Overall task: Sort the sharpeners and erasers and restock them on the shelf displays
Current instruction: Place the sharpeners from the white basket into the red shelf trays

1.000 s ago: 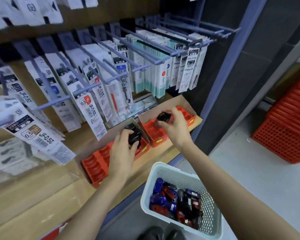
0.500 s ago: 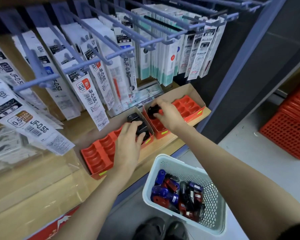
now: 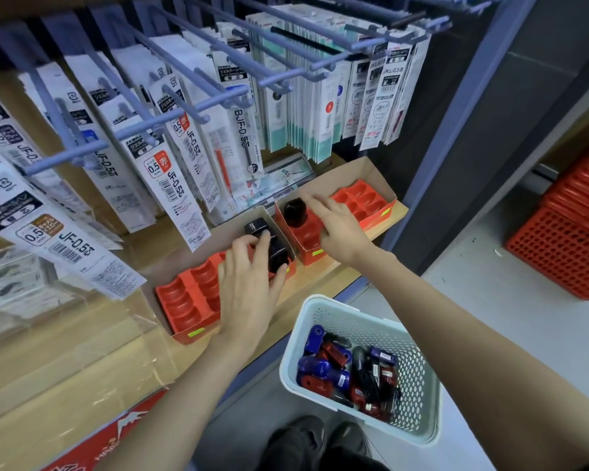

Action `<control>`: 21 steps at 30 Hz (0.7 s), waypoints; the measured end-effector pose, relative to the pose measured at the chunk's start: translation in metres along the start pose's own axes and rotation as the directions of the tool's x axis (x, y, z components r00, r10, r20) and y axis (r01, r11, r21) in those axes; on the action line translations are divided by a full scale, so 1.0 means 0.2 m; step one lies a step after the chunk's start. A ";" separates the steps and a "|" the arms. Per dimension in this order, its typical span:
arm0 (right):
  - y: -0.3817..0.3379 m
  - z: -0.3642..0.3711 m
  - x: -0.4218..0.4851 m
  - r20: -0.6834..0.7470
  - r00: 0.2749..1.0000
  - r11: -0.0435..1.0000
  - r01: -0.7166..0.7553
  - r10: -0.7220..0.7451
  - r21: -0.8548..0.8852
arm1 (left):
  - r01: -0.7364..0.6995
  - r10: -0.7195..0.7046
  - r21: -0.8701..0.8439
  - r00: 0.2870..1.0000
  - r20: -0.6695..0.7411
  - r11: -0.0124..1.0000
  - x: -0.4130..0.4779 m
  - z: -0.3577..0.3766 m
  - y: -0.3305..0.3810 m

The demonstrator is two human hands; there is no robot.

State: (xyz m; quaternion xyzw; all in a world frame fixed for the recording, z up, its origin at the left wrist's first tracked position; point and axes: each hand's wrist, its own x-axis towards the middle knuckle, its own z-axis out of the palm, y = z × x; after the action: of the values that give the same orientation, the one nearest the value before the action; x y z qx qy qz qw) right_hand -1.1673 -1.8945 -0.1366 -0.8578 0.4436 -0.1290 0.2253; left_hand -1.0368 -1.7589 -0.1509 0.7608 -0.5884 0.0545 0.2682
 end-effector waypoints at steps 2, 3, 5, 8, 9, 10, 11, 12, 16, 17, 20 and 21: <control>0.03 -0.02 -0.13 -0.136 0.987 0.980 -0.054 0.081 0.189 | -0.011 0.002 -0.095 0.996 -0.092 0.995 -0.04 -0.04 0.05; 0.05 -0.03 -0.22 -0.223 0.967 0.960 -0.055 0.119 0.274 | -0.058 0.040 -0.167 0.993 -0.111 0.984 -0.07 -0.05 0.07; 0.12 -0.01 -0.43 -0.342 0.928 0.946 -0.033 0.149 0.324 | -0.192 0.191 -0.271 0.981 -0.028 0.943 -0.16 -0.02 0.11; 0.29 0.09 -0.74 -0.291 0.930 0.943 -0.134 0.225 0.303 | -0.189 0.323 -0.400 0.898 0.300 0.897 -0.32 0.13 0.13; 0.35 0.15 -0.82 -0.196 0.939 0.927 -0.217 0.284 0.306 | -0.114 0.302 -0.423 0.861 0.410 0.899 -0.37 0.20 0.12; 0.41 0.22 -0.88 -0.085 0.934 0.898 -0.306 0.348 0.317 | -0.021 0.261 -0.433 0.823 0.504 0.901 -0.41 0.28 0.10; 0.46 0.30 -0.92 0.022 0.914 0.857 -0.388 0.405 0.338 | 0.088 0.201 -0.427 0.785 0.586 0.900 -0.45 0.36 0.08; 0.51 0.38 -0.94 0.111 0.885 0.811 -0.460 0.452 0.361 | 0.189 0.140 -0.406 0.743 0.655 0.894 -0.48 0.43 0.05; 0.66 0.69 -0.99 0.335 0.696 0.610 -0.718 0.635 0.336 | 0.440 -0.070 -0.243 0.585 0.808 0.865 -0.55 0.74 -0.06; 0.70 0.77 -1.01 0.365 0.641 0.552 -0.767 0.675 0.327 | 0.464 -0.091 -0.219 0.558 0.825 0.858 -0.56 0.81 -0.08; 0.82 0.98 -1.05 0.411 0.556 0.460 -0.830 0.722 0.314 | 0.409 -0.057 -0.191 0.522 0.851 0.892 -0.58 0.99 -0.08; 0.84 1.03 -1.05 0.415 0.557 0.458 -0.830 0.720 0.319 | 0.384 -0.052 -0.178 0.517 0.854 0.906 -0.59 1.04 -0.08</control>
State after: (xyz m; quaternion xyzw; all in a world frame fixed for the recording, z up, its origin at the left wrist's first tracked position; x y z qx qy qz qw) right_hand -1.3196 -1.7510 -0.4031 -0.4816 0.7110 -0.0210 0.5119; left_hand -1.1061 -1.7521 -0.3807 0.7031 -0.5418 -0.4517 0.0898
